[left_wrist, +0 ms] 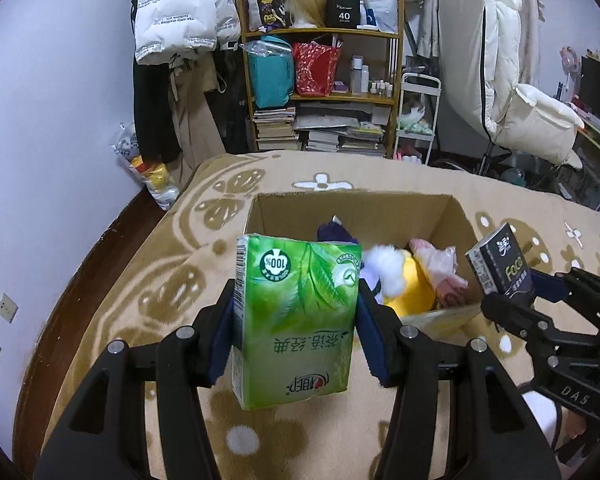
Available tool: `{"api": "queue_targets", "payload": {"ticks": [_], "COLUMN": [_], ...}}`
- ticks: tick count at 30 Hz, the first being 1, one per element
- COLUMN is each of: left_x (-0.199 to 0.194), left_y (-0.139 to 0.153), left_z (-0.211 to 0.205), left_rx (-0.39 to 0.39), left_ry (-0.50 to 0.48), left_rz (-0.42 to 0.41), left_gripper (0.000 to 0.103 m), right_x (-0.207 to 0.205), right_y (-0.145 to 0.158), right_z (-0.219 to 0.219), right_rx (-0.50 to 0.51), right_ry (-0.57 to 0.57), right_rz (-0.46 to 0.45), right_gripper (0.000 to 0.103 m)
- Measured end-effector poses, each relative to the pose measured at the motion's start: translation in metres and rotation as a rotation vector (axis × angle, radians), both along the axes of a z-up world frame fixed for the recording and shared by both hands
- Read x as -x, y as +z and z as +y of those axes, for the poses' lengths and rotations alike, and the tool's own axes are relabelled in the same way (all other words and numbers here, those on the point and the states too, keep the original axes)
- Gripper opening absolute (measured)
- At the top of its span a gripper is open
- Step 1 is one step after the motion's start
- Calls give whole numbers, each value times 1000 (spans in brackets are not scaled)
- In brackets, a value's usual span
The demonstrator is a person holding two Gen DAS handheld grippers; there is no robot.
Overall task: Organize soft objects
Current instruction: 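Lift the green pack with the left tool while the right tool carries the Face pack over the box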
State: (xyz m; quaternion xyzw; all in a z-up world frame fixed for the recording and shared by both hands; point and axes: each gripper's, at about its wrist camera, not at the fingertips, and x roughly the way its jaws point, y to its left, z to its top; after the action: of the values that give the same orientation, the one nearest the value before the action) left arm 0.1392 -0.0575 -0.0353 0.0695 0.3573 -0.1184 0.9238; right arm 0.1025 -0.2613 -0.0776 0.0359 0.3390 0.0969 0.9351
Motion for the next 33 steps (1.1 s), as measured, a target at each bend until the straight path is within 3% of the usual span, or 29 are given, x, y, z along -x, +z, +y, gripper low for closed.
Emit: {"api": "queue_targets", "payload": {"ticks": [17,33], "left_x": [-43,-62], "left_y": [10,-20], "left_z": [-28,-41], "left_rx": [22,48], "left_ry": [-53,-104], "left_rz": [-82,15], "left_gripper": [54,56], "right_x": [-37,-54], "right_y": [-1,-30], "right_z": [-15,-18], "right_rx": [-11,-47], "right_ry": [-31,-20], "right_rz": [-57,-11], "right_gripper": [49,50]}}
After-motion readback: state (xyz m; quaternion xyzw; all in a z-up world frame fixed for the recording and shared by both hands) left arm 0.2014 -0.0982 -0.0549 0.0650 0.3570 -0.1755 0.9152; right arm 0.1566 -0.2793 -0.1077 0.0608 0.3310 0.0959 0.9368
